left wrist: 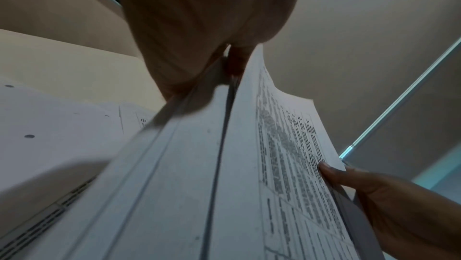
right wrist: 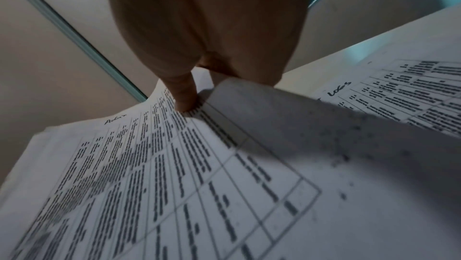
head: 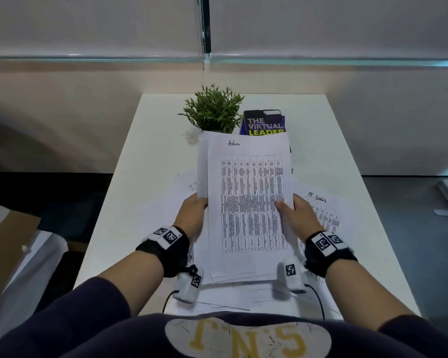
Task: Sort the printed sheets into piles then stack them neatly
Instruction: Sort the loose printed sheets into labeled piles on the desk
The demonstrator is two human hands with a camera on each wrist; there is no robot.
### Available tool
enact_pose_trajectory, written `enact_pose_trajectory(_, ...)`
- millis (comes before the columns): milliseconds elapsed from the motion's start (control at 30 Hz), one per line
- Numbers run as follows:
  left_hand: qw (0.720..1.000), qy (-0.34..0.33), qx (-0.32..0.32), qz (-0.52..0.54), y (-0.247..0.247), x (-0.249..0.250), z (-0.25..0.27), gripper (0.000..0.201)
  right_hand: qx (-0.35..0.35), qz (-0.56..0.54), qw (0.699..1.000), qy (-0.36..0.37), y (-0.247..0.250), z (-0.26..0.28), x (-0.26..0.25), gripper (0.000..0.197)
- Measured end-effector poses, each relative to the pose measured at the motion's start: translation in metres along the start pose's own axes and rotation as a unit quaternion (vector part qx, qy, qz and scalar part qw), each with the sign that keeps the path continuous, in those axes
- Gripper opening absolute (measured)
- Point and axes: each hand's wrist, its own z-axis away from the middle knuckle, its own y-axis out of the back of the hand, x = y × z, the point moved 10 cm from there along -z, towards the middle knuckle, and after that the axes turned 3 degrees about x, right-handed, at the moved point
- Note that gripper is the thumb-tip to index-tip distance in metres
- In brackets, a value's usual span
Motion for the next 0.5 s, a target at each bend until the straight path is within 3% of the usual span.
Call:
enact_pose_trajectory(100, 0.999, -0.007, -0.006, -0.044, -0.002, -0.006, 0.003, 0.057, 0.016, -0.010, 1.000, 0.024, -0.003, 0.003, -0.005, 0.020)
enact_pose_trajectory(200, 0.990, -0.048, -0.002, -0.132, 0.001, -0.008, 0.003, 0.039, 0.019, -0.031, 0.999, 0.018, -0.014, 0.004, 0.000, 0.028)
enact_pose_trajectory(333, 0.988, -0.034, 0.041, -0.144, 0.025, -0.021, -0.007, 0.036, -0.019, -0.022, 0.999, -0.045, -0.028, -0.006, 0.025, 0.047)
enact_pose_trajectory(433, 0.984, -0.022, 0.079, -0.159, 0.049, -0.027, -0.011, 0.034, -0.016, 0.149, 0.984, -0.093, -0.021, -0.024, 0.064, 0.057)
enact_pose_trajectory(500, 0.982, -0.009, 0.105, -0.158, 0.068, -0.031, -0.015, 0.036, 0.021, 0.305, 0.944, -0.124, -0.007, -0.036, 0.093, 0.067)
